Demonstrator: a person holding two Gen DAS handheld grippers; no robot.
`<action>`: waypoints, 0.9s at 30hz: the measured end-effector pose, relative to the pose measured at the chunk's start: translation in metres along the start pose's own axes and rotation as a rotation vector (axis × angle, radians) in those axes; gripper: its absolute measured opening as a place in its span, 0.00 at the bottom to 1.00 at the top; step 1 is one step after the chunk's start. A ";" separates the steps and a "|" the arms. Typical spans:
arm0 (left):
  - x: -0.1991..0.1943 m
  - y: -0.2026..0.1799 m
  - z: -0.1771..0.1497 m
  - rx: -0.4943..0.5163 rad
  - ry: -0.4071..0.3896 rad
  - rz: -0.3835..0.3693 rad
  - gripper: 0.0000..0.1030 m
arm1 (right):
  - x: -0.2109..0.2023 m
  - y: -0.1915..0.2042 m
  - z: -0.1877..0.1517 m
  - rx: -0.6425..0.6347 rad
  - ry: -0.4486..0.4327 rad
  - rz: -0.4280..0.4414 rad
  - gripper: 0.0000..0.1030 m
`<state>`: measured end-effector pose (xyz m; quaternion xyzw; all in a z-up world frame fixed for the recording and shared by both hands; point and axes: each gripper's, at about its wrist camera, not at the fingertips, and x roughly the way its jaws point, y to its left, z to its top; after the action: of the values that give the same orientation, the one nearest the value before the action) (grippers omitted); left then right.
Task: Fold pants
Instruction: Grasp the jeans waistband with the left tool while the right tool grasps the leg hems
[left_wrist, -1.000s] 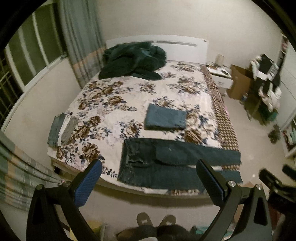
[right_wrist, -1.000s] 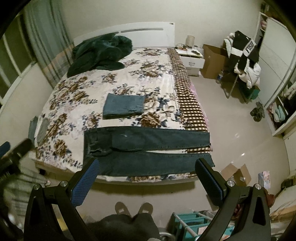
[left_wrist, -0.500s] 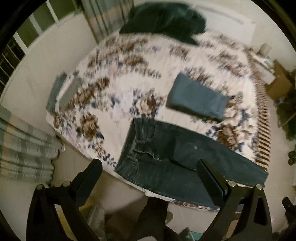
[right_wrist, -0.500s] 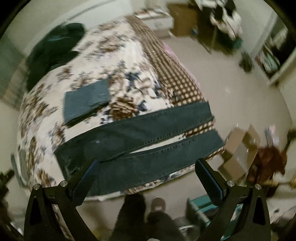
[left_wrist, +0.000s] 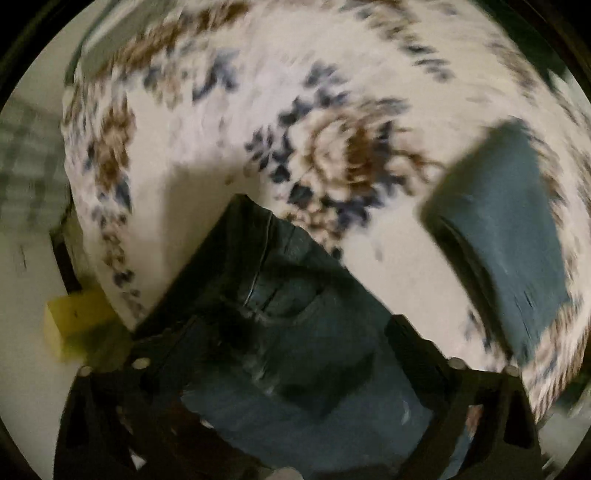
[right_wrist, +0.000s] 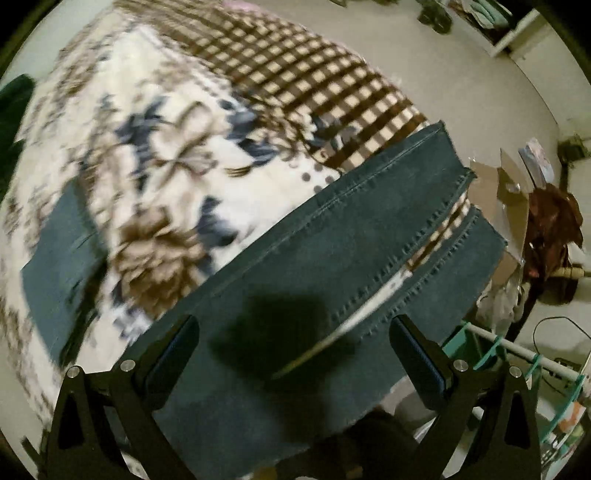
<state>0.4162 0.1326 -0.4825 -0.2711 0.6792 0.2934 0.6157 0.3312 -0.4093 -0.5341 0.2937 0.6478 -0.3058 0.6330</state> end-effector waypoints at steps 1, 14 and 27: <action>0.014 0.001 0.007 -0.028 0.026 -0.002 0.84 | 0.015 0.000 0.008 0.016 0.010 -0.012 1.00; 0.071 -0.005 0.016 -0.035 -0.007 -0.110 0.14 | 0.118 -0.023 0.080 0.260 0.106 -0.063 1.00; 0.018 0.073 -0.040 -0.006 -0.166 -0.397 0.07 | 0.104 -0.066 0.068 0.218 0.009 0.077 0.05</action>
<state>0.3338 0.1525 -0.4924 -0.3765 0.5585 0.1898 0.7143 0.3211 -0.5048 -0.6372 0.3870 0.6016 -0.3485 0.6057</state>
